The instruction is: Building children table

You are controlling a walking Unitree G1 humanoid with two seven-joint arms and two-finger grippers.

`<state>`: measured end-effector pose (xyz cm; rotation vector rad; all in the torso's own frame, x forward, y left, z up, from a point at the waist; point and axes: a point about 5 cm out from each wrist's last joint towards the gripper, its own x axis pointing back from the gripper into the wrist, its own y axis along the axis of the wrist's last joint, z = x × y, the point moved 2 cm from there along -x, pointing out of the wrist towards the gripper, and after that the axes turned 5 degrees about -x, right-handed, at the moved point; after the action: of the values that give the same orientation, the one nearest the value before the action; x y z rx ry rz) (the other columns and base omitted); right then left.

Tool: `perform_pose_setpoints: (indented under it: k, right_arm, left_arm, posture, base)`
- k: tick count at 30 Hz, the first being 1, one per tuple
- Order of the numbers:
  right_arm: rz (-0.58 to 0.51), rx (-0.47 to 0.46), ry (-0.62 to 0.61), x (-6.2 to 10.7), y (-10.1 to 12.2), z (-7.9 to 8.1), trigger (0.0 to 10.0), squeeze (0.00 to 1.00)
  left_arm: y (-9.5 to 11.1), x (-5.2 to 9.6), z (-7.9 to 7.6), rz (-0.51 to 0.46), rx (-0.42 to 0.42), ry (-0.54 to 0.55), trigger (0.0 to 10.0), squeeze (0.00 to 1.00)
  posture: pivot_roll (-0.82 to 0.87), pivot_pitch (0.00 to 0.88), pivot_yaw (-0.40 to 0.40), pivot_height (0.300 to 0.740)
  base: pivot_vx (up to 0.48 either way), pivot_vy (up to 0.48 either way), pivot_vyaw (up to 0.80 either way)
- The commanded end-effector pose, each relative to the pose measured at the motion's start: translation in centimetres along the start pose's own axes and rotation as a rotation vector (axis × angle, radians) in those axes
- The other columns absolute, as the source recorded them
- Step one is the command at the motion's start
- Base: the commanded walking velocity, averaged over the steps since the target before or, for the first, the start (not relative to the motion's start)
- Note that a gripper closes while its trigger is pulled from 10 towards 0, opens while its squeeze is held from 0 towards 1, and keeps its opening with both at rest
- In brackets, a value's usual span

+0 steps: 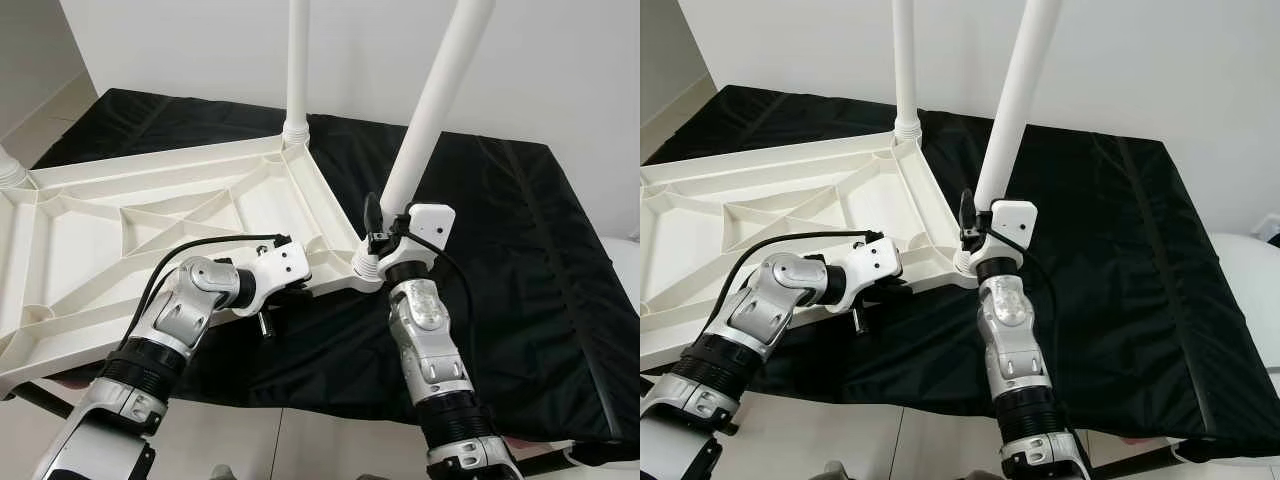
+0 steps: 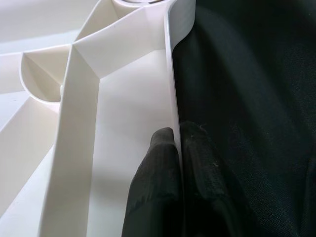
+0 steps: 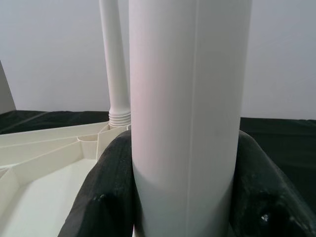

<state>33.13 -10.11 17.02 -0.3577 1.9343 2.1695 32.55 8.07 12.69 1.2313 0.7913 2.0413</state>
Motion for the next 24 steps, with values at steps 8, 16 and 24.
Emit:
perform_pose_setpoints:
  k: [8, 16, 24]
  right_arm:
    - [0.118, 0.063, -0.156, 1.6, -2.8, -2.2, 10.0, 0.0]
    - [0.047, 0.093, -0.168, 0.0, -0.7, -4.3, 10.0, 0.0]
    - [-0.001, 0.081, -0.104, -1.6, 1.7, -5.0, 10.0, 0.0]
  left_arm:
    - [1.4, 0.5, 1.3, -0.032, -0.052, 0.125, 10.0, 0.0]
    - [1.3, 0.6, 1.3, -0.03, -0.048, 0.12, 10.0, 0.0]
    - [1.3, 0.5, 1.4, -0.031, -0.05, 0.121, 10.0, 0.0]
  posture:
    - [0.02, 0.022, -0.037, 0.74]
    - [0.01, 0.024, -0.035, 0.74]
    - [0.01, 0.024, -0.038, 0.74]
  base:
    - [0.0, 0.0, 0.0]
    - [0.0, 0.0, 0.0]
    - [0.0, 0.0, 0.0]
